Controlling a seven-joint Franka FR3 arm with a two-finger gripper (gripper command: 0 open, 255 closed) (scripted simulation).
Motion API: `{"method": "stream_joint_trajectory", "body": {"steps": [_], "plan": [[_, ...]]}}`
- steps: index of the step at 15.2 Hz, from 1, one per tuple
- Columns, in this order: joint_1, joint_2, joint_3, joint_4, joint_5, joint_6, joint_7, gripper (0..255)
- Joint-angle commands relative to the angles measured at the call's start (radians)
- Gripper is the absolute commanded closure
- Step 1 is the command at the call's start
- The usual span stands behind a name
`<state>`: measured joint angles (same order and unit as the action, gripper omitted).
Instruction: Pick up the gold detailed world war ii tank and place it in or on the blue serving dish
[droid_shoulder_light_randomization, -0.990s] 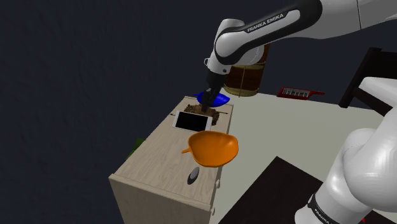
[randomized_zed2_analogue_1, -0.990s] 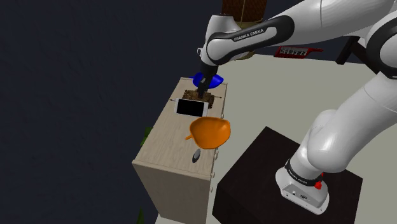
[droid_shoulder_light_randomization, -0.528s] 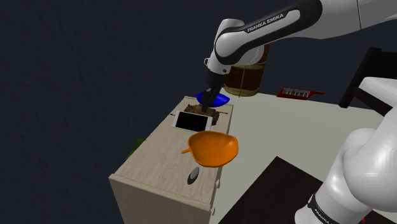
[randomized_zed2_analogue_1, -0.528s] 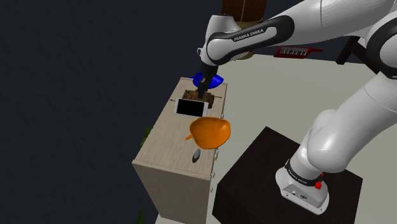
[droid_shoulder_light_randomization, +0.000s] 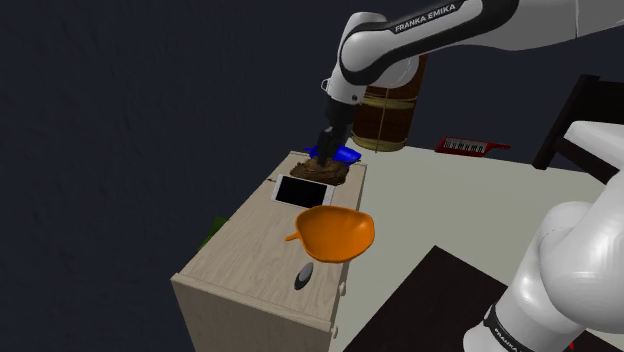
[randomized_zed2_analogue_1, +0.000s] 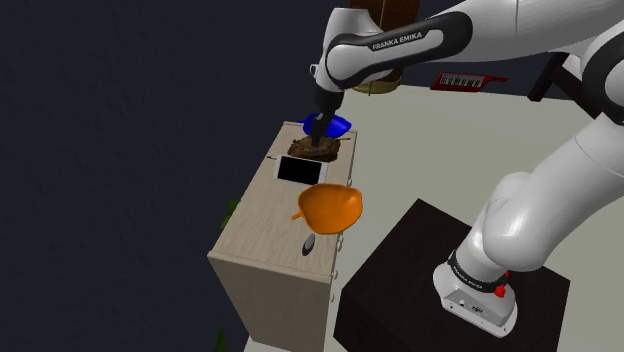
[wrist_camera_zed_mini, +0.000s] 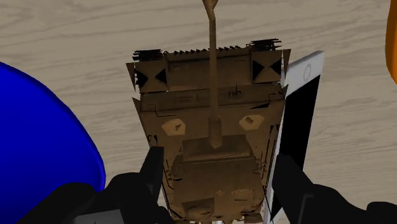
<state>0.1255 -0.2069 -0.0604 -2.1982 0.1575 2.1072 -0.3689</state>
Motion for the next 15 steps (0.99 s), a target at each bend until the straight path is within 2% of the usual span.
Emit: {"method": "stream_joint_trajectory", "body": {"steps": [1,15], "plan": [[0.0,-0.009,0.0,0.02,-0.003,-0.028,0.006,255],[-0.003,-0.028,0.0,0.188,-0.016,-0.214,0.033,255]]}}
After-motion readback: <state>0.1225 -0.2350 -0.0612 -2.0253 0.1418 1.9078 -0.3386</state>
